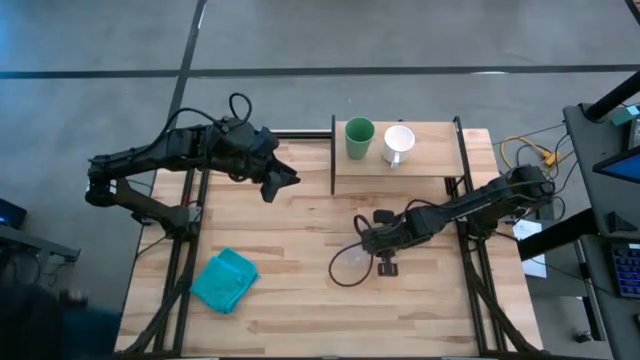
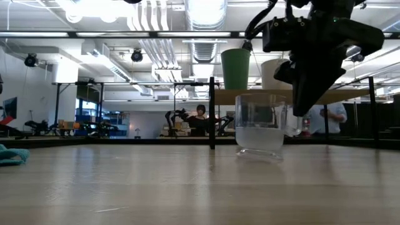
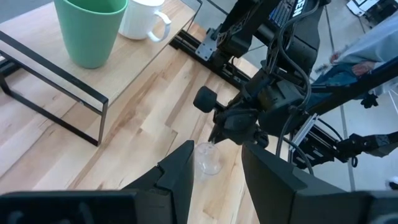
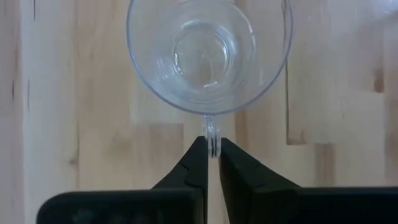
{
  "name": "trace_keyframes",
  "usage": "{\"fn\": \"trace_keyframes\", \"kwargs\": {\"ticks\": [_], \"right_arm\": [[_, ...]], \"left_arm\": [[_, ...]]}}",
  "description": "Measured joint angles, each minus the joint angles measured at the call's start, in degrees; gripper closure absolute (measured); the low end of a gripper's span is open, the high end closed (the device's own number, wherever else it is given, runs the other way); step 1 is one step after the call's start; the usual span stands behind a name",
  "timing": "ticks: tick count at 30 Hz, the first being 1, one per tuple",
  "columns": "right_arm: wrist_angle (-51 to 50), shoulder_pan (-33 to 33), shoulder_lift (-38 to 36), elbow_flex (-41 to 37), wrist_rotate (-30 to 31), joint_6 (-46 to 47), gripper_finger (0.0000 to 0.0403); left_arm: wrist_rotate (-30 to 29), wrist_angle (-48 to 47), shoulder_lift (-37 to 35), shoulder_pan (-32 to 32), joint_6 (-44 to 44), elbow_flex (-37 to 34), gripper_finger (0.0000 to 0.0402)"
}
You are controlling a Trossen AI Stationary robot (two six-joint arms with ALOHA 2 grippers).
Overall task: Stack small to large cups/mugs on shelf
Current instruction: Put the transparent mug on the shelf
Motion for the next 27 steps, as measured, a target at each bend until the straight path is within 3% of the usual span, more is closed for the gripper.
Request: {"fn": "trace_keyframes", "kwargs": {"ticks": [8,14,19,27], "right_arm": [[0.7,0.0,-0.5,0.0,0.3,10.0,0.0385],[-2.9,0.0,-2.1,3.1,4.8,14.2,0.0385],[-14.4,0.1,-2.3,8.4,6.3,17.8,0.0385],[-34.4,2.3,-3.2,16.9,15.7,31.0,0.0386]], "left_arm": [[0.3,-0.1,0.0,0.0,0.0,-0.7,0.0281],[0.3,-0.1,0.0,0.0,0.0,-0.9,0.0281],[0.3,-0.1,0.0,0.0,0.0,-1.2,0.0281],[1.1,-0.4,0.0,0.0,0.0,-1.5,0.0281]]}}
